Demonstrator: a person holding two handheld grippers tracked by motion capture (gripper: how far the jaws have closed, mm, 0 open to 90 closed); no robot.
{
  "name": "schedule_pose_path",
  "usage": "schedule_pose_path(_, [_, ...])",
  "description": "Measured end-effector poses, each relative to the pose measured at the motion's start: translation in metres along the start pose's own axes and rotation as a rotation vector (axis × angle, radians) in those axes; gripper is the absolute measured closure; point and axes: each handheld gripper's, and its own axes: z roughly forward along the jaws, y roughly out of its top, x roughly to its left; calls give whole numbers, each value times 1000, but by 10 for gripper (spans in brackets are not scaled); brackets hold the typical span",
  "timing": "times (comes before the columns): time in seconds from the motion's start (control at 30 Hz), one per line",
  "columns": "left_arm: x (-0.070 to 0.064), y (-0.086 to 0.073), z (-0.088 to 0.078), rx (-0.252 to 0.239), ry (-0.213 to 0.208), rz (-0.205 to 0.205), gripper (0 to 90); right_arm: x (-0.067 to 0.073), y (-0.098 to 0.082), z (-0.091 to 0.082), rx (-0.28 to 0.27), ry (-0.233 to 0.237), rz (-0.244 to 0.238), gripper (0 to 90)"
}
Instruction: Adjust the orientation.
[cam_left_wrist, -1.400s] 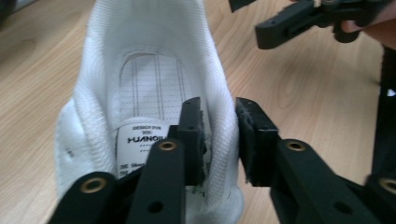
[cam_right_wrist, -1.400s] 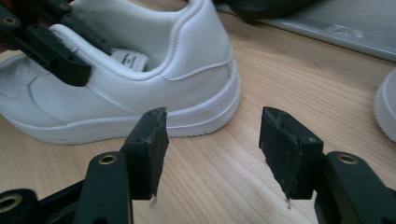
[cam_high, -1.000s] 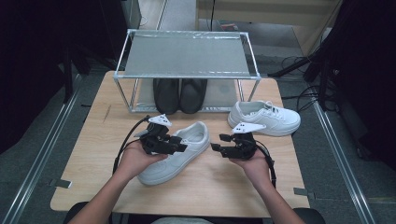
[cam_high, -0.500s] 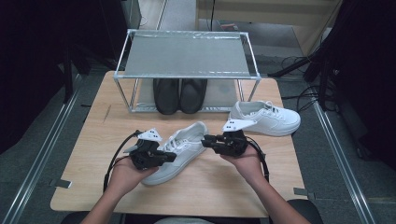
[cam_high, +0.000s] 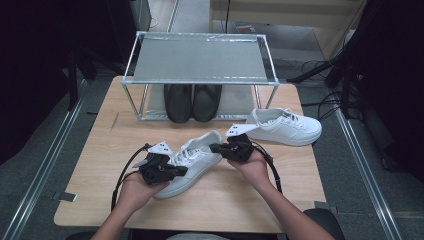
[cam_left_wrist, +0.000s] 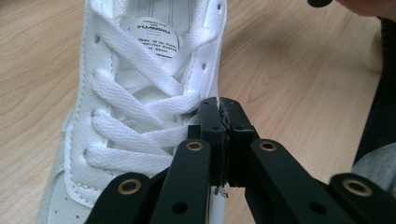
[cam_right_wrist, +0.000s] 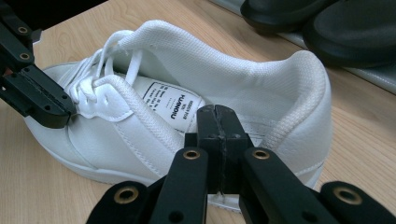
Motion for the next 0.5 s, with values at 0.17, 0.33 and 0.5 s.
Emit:
schedule_pose_path(0.17, [0, 1, 1, 9, 18, 34, 900, 0, -1, 0, 0, 9, 12, 900])
schedule_pose_path(0.33, [5, 1, 1, 4, 7, 20, 900, 0, -4, 2, 6, 21, 16, 900])
schedule_pose_path(0.5, [10, 2, 1, -5, 8, 8, 900, 4, -7, 5, 31, 36, 12, 900])
